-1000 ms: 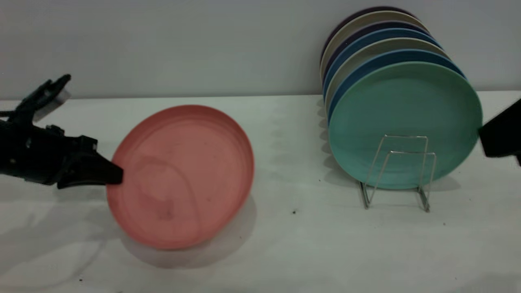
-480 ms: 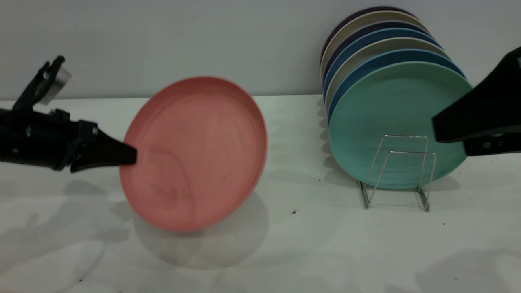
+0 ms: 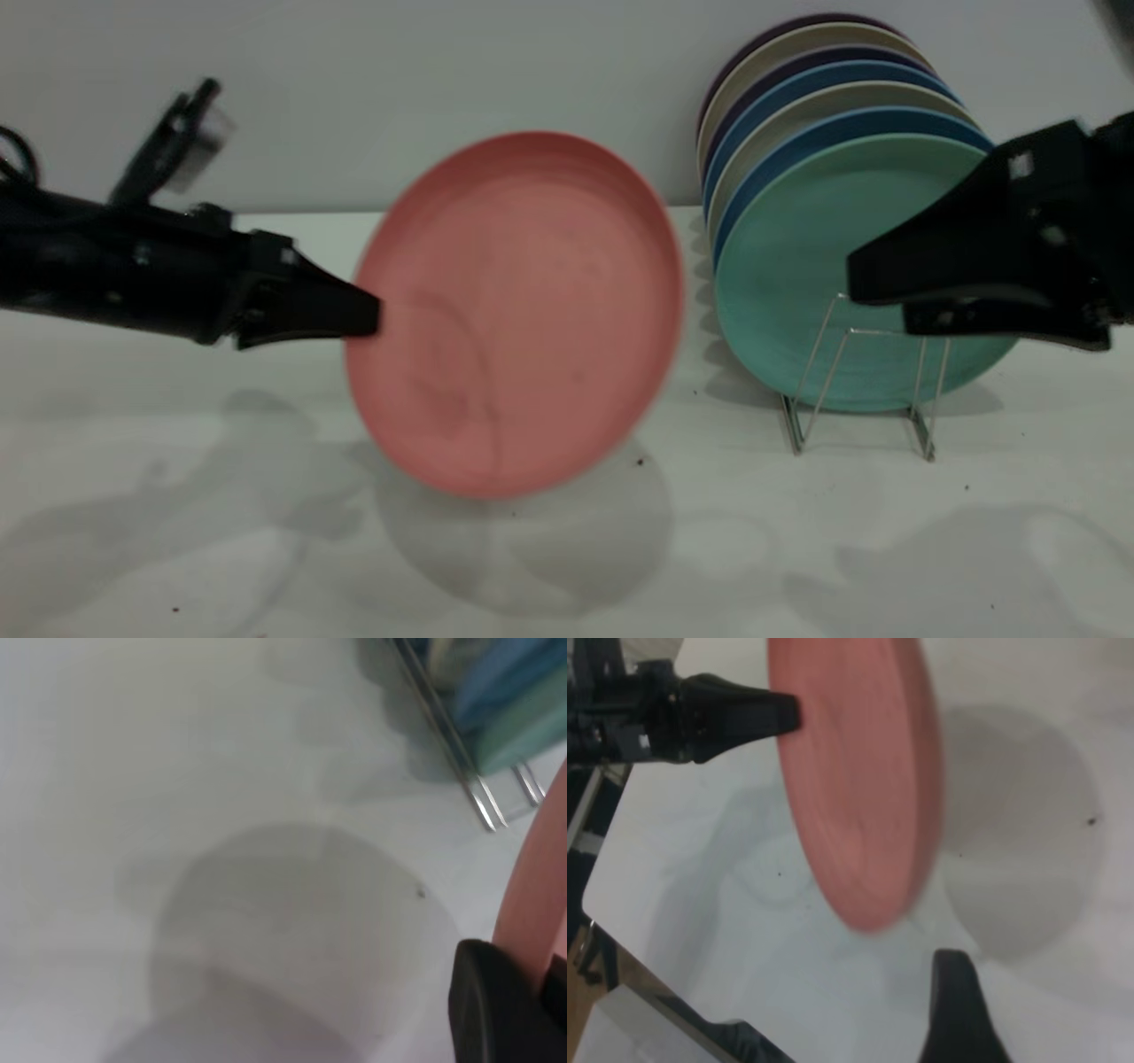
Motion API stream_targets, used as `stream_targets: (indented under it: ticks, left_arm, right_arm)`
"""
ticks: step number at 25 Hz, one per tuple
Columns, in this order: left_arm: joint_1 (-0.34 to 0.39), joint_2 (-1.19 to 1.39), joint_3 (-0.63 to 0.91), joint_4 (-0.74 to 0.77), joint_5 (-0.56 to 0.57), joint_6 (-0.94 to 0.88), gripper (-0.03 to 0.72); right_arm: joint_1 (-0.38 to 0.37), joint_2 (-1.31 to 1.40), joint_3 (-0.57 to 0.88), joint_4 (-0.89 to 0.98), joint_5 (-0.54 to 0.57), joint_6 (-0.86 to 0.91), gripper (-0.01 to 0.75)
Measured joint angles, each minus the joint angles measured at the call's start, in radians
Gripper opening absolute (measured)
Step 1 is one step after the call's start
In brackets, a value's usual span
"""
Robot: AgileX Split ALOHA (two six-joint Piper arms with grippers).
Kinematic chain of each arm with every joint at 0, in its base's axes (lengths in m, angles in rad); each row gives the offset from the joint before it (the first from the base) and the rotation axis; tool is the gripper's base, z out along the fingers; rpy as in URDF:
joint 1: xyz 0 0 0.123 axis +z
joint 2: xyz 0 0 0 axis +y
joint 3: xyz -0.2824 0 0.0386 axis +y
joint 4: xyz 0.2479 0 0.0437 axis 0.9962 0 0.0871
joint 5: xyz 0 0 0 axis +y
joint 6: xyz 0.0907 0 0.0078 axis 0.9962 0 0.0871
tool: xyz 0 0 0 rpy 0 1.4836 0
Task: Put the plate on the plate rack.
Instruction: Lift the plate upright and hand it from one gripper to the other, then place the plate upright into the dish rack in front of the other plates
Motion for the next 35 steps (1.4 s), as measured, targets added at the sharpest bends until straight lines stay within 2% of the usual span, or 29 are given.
stream_targets:
  ticks: [6, 15, 20, 22, 26, 27, 32, 35]
  left_arm:
    - [-0.12, 0.0, -0.034, -0.001, -0.001, -0.071, 0.018]
    - [-0.288, 0.0, -0.08, -0.004, -0.095, -0.121, 0.016]
    - [-0.347, 0.0, -0.105, -0.003, -0.05, -0.146, 0.016]
    - [-0.35, 0.0, -0.115, -0.002, -0.033, -0.161, 0.016]
    - [-0.345, 0.0, -0.119, -0.001, -0.019, -0.169, 0.018]
    - [-0.339, 0.0, -0.12, -0.001, -0.007, -0.17, 0.02]
    - [-0.305, 0.0, -0.12, 0.018, 0.056, -0.204, 0.057]
    - [-0.242, 0.0, -0.12, 0.058, 0.134, -0.255, 0.112]
  right_arm:
    - [0.019, 0.068, -0.005, 0.041, -0.002, -0.056, 0.511]
    - [0.019, 0.078, -0.02, 0.041, 0.006, -0.067, 0.511]
    - [0.019, 0.079, -0.024, 0.041, 0.007, -0.068, 0.456]
    - [0.019, 0.079, -0.024, 0.041, 0.007, -0.068, 0.401]
    - [0.019, 0.079, -0.024, 0.039, -0.017, -0.069, 0.183]
    - [0.019, 0.079, -0.024, 0.037, -0.038, -0.069, 0.157]
    - [0.019, 0.08, -0.025, 0.041, -0.082, -0.094, 0.13]
    - [0.021, 0.079, -0.029, 0.022, -0.085, -0.15, 0.128]
